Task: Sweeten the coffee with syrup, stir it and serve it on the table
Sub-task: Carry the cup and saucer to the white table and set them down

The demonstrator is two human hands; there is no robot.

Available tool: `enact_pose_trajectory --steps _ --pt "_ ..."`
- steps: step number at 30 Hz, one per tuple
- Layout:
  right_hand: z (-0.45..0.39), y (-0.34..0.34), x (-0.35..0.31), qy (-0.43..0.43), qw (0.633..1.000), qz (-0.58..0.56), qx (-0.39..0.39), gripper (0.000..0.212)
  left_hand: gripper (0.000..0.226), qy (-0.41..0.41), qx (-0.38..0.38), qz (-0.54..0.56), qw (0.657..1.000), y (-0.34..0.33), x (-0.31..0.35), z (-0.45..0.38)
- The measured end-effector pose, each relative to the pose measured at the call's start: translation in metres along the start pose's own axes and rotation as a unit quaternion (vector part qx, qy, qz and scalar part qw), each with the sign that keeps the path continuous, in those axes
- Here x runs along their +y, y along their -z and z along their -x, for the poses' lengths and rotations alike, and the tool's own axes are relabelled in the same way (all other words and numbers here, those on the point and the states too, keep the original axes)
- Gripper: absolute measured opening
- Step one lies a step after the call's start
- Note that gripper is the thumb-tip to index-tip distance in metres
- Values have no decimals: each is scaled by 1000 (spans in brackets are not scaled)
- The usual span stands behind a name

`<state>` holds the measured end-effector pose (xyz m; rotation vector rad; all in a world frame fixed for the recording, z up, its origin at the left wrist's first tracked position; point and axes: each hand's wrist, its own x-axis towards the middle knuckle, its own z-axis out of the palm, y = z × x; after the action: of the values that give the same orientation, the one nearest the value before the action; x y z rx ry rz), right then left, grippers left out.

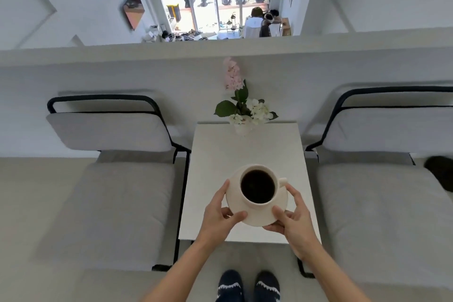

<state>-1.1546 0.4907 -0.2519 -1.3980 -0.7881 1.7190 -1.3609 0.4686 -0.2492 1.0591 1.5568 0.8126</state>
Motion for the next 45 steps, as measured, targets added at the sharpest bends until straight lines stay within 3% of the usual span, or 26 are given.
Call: enact_pose_trajectory --steps 10,23,45 --pt "-88 14 81 -37 999 11 20 66 94 64 -8 -9 998 -19 -90 -81" --pt "-178 32 200 -86 994 47 53 66 89 68 -16 -42 997 -47 -221 -161" --pt "-198 23 242 -93 982 152 69 67 87 32 -40 -172 984 -46 -270 -191"
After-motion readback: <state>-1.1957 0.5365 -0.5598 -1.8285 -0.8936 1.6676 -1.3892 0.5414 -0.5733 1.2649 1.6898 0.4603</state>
